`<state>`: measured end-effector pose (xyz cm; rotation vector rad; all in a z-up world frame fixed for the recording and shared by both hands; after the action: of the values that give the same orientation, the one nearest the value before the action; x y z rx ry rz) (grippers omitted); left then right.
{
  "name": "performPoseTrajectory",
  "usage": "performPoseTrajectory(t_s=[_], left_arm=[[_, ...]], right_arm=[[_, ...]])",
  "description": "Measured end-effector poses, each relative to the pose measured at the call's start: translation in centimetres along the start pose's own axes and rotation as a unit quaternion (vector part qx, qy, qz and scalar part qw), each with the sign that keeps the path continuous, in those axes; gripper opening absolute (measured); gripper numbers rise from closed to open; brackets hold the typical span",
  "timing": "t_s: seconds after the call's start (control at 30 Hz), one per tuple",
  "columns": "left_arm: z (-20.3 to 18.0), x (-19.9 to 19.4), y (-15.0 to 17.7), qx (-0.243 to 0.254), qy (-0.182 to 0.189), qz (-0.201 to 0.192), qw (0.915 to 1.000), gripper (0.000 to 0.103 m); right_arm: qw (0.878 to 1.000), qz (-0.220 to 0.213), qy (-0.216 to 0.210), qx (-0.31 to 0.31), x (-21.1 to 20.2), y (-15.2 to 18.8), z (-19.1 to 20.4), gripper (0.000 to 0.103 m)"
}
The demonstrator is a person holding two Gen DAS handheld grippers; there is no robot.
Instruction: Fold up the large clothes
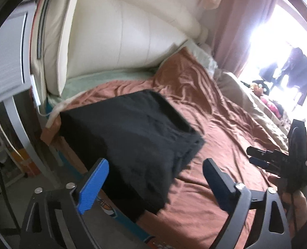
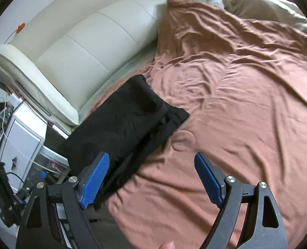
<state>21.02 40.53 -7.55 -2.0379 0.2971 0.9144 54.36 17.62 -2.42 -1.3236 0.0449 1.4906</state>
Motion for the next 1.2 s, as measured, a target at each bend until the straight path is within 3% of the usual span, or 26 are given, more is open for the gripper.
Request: performPoseTrajectory(t_s=[0.13, 0.27, 0.57, 0.9, 1.2], left_arm=[[-2.4, -3.3, 1.4, 0.024, 0.008, -0.012, 0.9996, 0.099], [-4.5, -6.0, 2.7, 0.043, 0.025, -0.012, 0.9987, 0.103], [-9.3, -11.8, 6.5, 0.117, 0.055, -0.041, 0.9908, 0.103], [-10.3, -15.5, 11.6, 0.153, 0.071, -0.044, 0.9846, 0.103], [-11.1, -17.6, 16.2, 0.18, 0.075, -0.042, 0.9799, 0.103]], right_arm=[[0.999, -0.029, 0.025, 0.005, -5.6, 2.6, 0.6, 0.085], [0.997, -0.048, 0.058, -0.015, -9.6, 6.1, 1.5, 0.103], [0.99, -0.107, 0.088, -0.019, -18.4, 14.2, 2.5, 0.103], [0.986, -0.136, 0.094, -0.026, -23.8, 22.0, 2.7, 0.103], [0.98, -0.154, 0.123, -0.039, -27.0, 29.1, 3.6, 0.103]])
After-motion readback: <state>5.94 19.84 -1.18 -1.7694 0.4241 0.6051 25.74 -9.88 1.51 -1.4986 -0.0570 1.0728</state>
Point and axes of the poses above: each gripper's, at about its wrist camera, not at the fingertips, and x roughly the way its jaws point, z to its left, y to its underside, the point moved 3 cm from there along x, roughly the way its jaws point, and after that the axes turned 10 degrees about z, right-handed, at the moved point
